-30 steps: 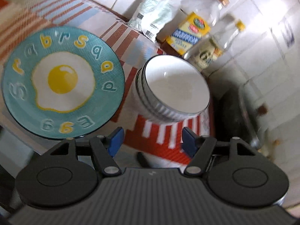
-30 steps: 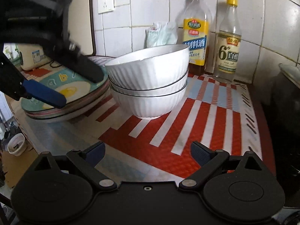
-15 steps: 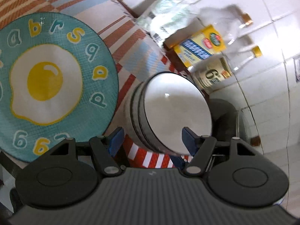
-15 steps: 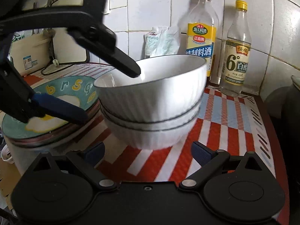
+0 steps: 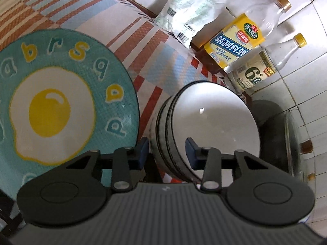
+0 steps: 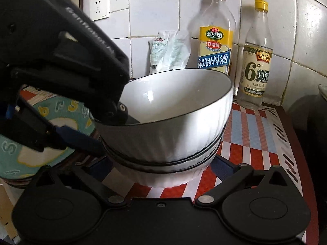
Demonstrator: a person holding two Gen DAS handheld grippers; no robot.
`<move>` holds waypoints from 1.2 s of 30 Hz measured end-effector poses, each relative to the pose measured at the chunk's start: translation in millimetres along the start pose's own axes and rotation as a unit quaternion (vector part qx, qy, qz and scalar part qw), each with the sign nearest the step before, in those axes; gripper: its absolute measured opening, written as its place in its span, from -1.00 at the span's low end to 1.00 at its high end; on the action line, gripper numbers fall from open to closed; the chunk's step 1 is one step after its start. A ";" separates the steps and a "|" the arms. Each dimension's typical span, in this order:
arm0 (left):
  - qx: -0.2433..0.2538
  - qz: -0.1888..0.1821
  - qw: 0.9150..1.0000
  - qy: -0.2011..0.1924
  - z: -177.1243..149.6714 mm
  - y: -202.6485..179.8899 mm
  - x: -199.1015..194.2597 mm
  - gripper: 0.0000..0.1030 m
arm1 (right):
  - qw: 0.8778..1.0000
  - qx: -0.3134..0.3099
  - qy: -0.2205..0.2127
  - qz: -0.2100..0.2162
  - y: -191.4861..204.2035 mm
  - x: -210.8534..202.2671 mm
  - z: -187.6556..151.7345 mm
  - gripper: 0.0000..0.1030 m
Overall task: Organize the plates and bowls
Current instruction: 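Lift the bowl stack and carry it over the teal egg plate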
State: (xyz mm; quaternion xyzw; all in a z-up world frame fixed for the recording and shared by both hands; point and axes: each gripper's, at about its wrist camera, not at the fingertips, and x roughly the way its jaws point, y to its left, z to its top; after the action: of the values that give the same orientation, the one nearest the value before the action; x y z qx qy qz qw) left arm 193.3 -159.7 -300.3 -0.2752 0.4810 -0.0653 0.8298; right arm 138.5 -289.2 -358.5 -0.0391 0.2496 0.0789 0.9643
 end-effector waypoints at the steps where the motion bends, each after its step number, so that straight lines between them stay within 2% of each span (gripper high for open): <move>1: 0.008 0.006 1.000 -0.003 1.8 -1.4 1.0 -0.25 | 1.000 0.006 0.005 0.002 -1.3 1.8 -0.3 1.00; 5: 0.045 0.013 0.999 0.000 8.0 -7.7 6.5 -0.29 | 1.000 0.016 0.015 0.006 -3.4 8.1 3.0 1.00; 7: 0.074 0.024 0.997 -0.001 8.4 -12.1 7.7 -0.41 | 1.000 0.007 0.013 0.003 -1.1 8.6 3.6 1.00; 9: 0.091 0.025 0.995 -0.006 7.3 -13.6 7.2 -0.41 | 1.000 0.013 0.012 0.007 -3.4 10.1 4.3 1.00; 18: 0.126 0.026 0.991 -0.021 1.5 -18.8 4.4 -0.42 | 1.000 0.016 0.006 0.016 -6.0 9.7 3.0 1.00; 22: 0.127 0.023 0.991 -0.030 -1.0 -18.7 2.2 -0.41 | 1.000 0.017 -0.006 0.012 -3.5 4.1 1.0 1.00; 32: 0.167 0.017 0.984 -0.054 -12.1 -26.4 -8.6 -0.41 | 1.000 0.012 -0.029 -0.005 -0.1 -8.7 -0.4 0.99; 36: 0.174 0.012 0.983 -0.065 -14.4 -31.2 -20.8 -0.41 | 0.999 0.019 -0.026 -0.010 2.9 -20.0 5.9 0.99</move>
State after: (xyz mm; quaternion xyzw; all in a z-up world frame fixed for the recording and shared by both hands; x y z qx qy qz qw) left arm 175.2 -183.8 -273.8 -0.1243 0.4106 -0.1196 0.8953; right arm 123.6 -288.3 -343.8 -0.0212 0.2251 0.0653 0.9719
